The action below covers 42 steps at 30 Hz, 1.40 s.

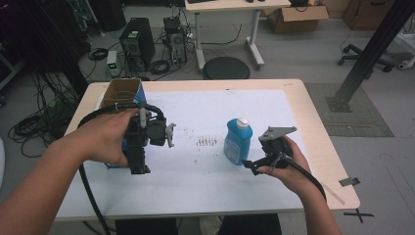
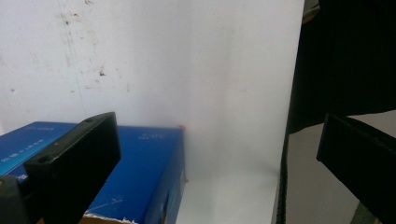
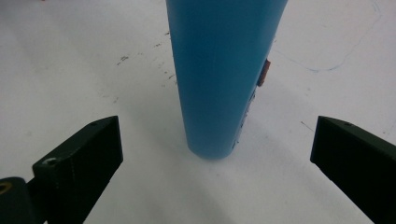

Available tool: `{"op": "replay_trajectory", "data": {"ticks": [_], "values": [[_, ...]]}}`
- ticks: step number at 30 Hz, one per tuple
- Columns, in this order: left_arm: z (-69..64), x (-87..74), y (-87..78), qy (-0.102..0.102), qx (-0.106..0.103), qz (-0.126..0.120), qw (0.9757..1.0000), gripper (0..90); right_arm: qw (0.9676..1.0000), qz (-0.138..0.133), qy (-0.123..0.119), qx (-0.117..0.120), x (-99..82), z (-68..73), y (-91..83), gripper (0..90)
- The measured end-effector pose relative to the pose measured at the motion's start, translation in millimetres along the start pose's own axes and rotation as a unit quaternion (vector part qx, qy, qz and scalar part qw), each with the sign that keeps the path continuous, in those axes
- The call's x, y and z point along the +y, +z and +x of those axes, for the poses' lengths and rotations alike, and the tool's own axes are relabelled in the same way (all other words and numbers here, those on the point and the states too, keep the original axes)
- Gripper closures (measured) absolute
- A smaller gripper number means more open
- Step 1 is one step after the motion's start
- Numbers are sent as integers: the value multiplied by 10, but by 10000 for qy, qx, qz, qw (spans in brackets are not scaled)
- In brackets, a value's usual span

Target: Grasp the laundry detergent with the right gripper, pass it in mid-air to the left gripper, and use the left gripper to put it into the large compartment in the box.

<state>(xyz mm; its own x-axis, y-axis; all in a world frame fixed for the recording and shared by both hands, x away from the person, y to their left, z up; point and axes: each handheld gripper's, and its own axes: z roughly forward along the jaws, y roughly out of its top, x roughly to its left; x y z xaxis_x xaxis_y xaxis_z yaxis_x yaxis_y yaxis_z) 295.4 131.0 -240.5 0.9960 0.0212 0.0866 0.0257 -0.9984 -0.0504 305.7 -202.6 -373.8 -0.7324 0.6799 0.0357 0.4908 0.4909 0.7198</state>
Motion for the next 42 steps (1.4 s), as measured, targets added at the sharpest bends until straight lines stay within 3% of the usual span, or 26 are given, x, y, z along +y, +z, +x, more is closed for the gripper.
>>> {"op": "replay_trajectory", "data": {"ticks": [22,28,42], "values": [[-48,8,4,-7,-21,-27,10000,2,9975,-576,340,-236,-97,79,186,18],[-59,21,1,32,-11,-15,10000,2,9952,-813,339,-436,-94,126,249,15],[-77,2,-7,47,-2,-50,10000,2,9899,-1159,482,-653,-147,175,427,10]]}}
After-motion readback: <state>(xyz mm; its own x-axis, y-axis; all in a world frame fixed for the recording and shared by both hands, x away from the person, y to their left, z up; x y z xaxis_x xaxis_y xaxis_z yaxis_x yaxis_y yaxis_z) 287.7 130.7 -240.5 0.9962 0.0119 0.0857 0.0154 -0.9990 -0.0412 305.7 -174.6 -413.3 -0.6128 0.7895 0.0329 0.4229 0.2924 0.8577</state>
